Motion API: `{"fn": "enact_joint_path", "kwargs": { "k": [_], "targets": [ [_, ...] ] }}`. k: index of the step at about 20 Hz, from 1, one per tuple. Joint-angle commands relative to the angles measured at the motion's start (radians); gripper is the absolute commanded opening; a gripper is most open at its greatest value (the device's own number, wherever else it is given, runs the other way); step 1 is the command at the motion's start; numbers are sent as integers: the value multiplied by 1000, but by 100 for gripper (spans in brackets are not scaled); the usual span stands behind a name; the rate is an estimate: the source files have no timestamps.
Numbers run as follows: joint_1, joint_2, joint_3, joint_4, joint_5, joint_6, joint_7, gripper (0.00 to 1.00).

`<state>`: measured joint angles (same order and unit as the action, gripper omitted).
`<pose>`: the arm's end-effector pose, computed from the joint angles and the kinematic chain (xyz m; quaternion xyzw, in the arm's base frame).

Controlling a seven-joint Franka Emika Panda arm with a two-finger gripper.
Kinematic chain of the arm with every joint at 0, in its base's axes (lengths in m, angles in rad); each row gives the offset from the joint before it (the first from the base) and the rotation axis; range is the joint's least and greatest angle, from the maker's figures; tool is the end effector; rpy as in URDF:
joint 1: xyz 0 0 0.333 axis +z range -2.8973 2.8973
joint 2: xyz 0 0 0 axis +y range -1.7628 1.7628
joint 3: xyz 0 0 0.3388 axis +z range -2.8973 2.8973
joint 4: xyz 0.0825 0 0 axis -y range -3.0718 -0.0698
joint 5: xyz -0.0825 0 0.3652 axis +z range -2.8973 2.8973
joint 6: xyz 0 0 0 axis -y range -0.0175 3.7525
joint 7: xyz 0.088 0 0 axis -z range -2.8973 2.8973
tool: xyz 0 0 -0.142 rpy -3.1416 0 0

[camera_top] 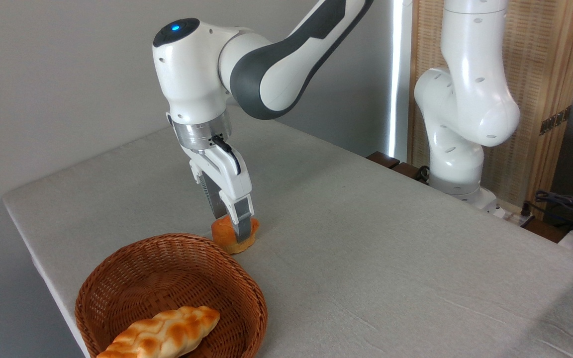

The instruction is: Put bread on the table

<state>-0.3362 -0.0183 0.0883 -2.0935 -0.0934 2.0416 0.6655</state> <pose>0.5014 -0.1351 0.4244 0.9060 -0.4208 -0.0078 0.0446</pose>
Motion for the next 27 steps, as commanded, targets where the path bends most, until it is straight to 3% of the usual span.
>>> {"fn": "enact_joint_path", "kwargs": {
  "k": [1,5,10,16,21,22,24,27],
  "targets": [
    [-6,-12,11,47,11,-1,-12,100],
    [6,-25,19,114,11,2,-12,100],
    [6,-14,102,210,11,8,-15,100],
    [6,-11,160,240,11,5,-33,100],
    [8,-11,163,248,12,0,-47,100],
    [8,-11,163,247,24,-1,-49,100],
    [6,-11,160,248,98,-11,-79,100],
    [6,-11,160,248,100,-11,-106,100]
  ]
}}
